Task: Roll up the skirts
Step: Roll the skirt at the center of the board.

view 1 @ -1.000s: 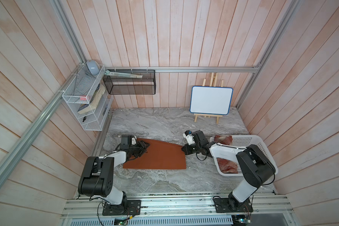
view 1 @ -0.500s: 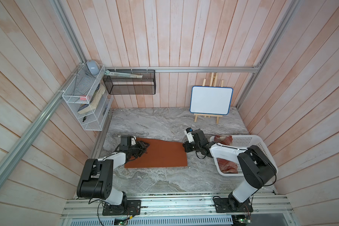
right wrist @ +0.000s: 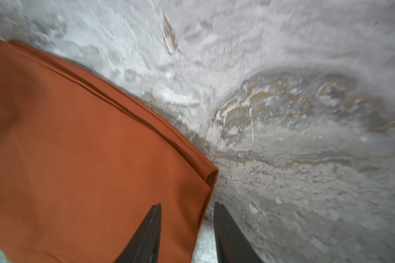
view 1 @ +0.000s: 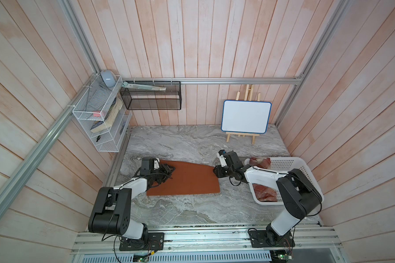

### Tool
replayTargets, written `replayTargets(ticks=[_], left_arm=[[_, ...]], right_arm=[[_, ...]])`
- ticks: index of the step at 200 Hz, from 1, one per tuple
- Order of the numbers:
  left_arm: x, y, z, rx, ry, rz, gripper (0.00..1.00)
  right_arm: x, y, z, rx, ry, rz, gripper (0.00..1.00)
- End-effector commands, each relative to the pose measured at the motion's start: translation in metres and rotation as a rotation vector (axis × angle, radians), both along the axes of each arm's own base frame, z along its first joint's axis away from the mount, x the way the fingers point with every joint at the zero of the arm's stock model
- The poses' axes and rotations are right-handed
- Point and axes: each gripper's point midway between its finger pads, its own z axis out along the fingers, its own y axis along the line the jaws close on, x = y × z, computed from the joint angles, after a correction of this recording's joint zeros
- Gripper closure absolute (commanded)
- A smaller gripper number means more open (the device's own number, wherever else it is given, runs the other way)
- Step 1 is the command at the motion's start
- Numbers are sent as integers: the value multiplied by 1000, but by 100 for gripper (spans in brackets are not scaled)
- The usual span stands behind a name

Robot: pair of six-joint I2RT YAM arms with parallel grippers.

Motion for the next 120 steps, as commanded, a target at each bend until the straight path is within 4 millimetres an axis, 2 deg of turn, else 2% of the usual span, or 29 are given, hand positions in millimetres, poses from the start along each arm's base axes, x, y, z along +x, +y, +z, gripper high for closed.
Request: replayTargets(ticks=[1,20,29,36,52,70,102,120], left_arm=[[-1,-21,19,22,-28,-44,54],[-3,-46,26,24,-33,-95,72],[-5,-62,28,3,-34,-123,90],[-7,-76,28,-16,-30,-148,100],[-11,-100,23,-39,-9,-187,100],[-21,-113,12,-83,32,-196,100],[-46,-107,-10,-113,109,-169,100],[-59,-100,-17,-112,136,-151,100]], right_arm=[[5,-4,27,-12,-51,-24,50],[4,-10,22,-34,-40,-30,47],[4,-13,13,-53,-20,-27,46],[5,-15,6,-61,-2,-24,46],[11,-16,-6,-61,16,-2,46],[17,-10,-14,-22,32,38,45],[18,11,-21,46,46,132,43],[19,15,-26,38,48,170,43]])
